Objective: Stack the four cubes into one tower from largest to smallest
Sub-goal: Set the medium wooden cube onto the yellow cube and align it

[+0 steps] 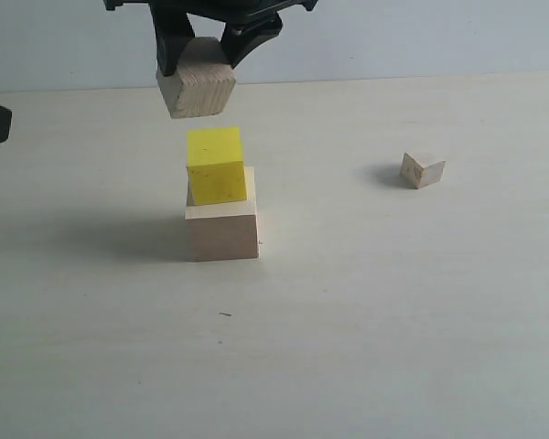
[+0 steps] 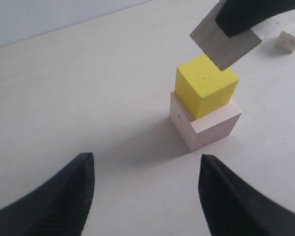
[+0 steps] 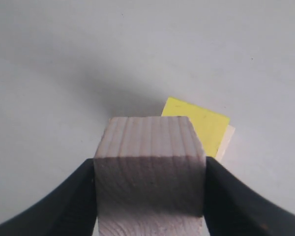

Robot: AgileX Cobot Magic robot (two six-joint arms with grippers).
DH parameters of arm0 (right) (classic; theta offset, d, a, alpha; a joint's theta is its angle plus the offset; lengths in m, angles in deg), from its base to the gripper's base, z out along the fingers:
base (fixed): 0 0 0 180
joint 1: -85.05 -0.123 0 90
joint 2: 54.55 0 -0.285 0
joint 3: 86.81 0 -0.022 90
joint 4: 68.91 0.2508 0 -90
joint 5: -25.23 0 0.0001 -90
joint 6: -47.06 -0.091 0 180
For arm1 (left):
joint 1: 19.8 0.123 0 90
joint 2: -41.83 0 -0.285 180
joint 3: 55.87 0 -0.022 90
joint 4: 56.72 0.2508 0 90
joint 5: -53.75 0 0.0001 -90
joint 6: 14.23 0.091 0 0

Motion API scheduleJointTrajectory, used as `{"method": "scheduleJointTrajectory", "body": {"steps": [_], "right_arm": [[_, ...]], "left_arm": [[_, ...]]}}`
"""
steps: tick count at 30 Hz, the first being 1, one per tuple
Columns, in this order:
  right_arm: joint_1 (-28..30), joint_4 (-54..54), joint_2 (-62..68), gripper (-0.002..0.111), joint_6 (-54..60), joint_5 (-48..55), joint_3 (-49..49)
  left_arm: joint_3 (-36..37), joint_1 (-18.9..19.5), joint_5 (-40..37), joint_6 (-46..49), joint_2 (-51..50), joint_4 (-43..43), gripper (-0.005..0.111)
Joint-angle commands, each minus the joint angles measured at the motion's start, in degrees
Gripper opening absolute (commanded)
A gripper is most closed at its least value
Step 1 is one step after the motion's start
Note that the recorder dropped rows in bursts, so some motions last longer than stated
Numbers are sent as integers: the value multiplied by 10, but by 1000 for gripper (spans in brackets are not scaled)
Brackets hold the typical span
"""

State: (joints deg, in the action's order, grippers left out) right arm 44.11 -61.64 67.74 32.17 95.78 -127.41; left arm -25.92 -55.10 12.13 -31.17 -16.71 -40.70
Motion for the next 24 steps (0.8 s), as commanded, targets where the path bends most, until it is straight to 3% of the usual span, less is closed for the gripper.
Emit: {"method": "scheduleJointTrajectory", "body": {"steps": [1,24], "right_arm": [[-1,-8,-26,0,10,-6,-4],[1,-31,38,0,-16,-6,-4]], "left_arm": [[1,1,9,3,0,10,61],[1,1,11,1,0,1,61]]}}
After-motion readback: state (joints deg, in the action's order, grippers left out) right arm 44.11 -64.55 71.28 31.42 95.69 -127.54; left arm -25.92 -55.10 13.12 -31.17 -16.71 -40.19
